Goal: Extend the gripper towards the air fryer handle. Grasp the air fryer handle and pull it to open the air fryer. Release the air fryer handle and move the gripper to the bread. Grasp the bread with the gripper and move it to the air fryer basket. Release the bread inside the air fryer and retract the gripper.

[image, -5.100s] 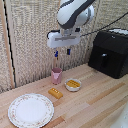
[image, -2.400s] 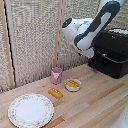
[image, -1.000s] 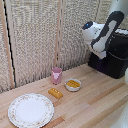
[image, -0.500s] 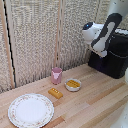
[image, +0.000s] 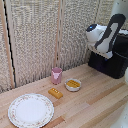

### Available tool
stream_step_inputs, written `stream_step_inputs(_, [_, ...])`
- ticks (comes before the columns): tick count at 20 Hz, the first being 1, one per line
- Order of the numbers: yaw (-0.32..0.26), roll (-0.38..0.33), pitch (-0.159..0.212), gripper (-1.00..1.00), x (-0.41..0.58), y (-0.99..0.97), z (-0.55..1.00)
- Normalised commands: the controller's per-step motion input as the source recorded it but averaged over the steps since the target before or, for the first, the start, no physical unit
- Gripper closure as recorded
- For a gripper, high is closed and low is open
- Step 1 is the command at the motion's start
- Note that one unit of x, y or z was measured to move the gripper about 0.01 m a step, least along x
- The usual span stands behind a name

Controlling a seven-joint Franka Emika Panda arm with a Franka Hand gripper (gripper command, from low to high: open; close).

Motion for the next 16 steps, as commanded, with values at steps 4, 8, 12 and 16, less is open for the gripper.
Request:
stream_step_inputs(4, [0.056,0.024,0.02,1.0,0.095,-0.29,0.0])
stream_step_inputs(8, [0.0,0.0,0.0,1.0,0.0,0.0,0.0])
stream_step_inputs(12, [-0.04,0.001,0.003,1.0,0.031,-0.01,0.0])
stream_step_inputs(16, [-0.187,0.075,0.041,1.0,0.0,-0.03,0.0])
